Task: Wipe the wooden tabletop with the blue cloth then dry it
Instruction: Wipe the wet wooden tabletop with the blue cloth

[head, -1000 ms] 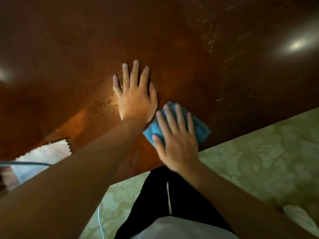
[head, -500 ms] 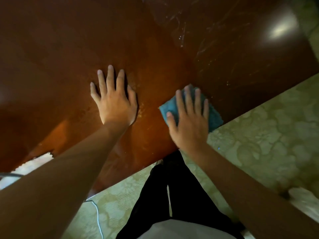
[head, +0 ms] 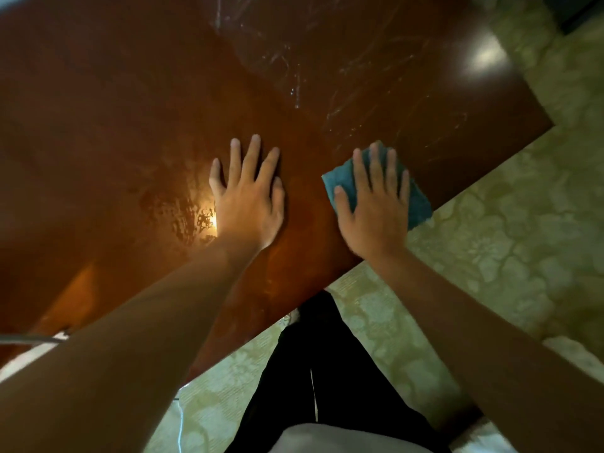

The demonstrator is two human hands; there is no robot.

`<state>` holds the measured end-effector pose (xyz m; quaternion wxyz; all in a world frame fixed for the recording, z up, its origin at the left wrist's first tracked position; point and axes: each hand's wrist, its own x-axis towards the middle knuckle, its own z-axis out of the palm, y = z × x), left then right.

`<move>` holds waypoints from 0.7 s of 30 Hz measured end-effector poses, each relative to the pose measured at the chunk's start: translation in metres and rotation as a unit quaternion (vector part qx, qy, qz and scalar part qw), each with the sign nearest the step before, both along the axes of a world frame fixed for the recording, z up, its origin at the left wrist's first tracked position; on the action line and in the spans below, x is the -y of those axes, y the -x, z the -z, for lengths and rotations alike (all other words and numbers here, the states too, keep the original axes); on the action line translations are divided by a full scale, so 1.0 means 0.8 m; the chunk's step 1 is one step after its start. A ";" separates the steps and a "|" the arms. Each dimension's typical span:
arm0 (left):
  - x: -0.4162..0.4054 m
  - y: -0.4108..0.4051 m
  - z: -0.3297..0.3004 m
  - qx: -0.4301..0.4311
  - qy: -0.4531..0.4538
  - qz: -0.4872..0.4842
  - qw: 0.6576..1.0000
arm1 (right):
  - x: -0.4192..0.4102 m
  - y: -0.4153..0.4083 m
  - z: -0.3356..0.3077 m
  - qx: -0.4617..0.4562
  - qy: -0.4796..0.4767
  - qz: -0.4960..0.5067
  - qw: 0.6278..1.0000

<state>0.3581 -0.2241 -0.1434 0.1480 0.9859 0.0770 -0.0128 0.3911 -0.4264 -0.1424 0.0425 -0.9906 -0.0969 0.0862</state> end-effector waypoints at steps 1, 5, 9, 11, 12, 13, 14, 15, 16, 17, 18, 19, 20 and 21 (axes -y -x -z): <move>0.001 0.001 0.002 -0.003 -0.007 -0.002 1.000 | -0.016 0.022 0.001 0.003 -0.007 0.002 1.000; 0.001 0.003 0.004 0.006 -0.011 -0.007 1.000 | -0.081 0.146 0.008 -0.012 -0.037 -0.107 0.993; 0.002 0.004 0.007 0.018 -0.009 -0.006 1.000 | -0.067 0.153 0.011 -0.014 -0.047 -0.154 0.987; 0.002 0.004 0.007 0.014 -0.007 -0.006 1.000 | -0.032 0.103 0.010 -0.006 -0.033 -0.115 0.993; 0.002 0.004 0.007 0.014 -0.010 -0.005 1.000 | -0.011 0.070 0.010 -0.003 -0.020 -0.074 0.997; 0.003 0.004 0.006 0.015 -0.013 -0.004 1.000 | 0.010 0.038 0.009 -0.004 -0.009 -0.035 0.999; 0.004 0.004 0.006 0.015 -0.016 -0.003 1.000 | 0.028 0.011 0.006 -0.008 0.000 -0.005 1.000; 0.004 0.004 0.006 0.015 -0.016 -0.004 1.000 | 0.040 -0.008 0.004 -0.009 0.004 0.015 1.000; 0.003 0.004 0.006 0.015 -0.016 -0.005 1.000 | 0.044 -0.018 0.003 -0.007 0.005 0.030 1.000; 0.003 0.004 0.006 0.013 -0.016 -0.006 1.000 | 0.040 -0.019 0.003 0.000 0.004 0.043 0.999; 0.003 0.004 0.006 0.012 -0.017 -0.006 1.000 | 0.030 -0.012 0.004 0.005 0.003 0.051 0.999; 0.003 0.004 0.006 0.011 -0.020 -0.006 1.000 | 0.016 0.001 0.005 0.009 0.001 0.045 0.999; 0.003 0.004 0.006 0.009 -0.025 -0.006 1.000 | 0.000 0.019 0.006 0.012 -0.004 0.022 1.000; 0.004 0.004 0.006 0.009 -0.028 -0.005 1.000 | -0.016 0.039 0.008 0.013 -0.013 -0.013 1.000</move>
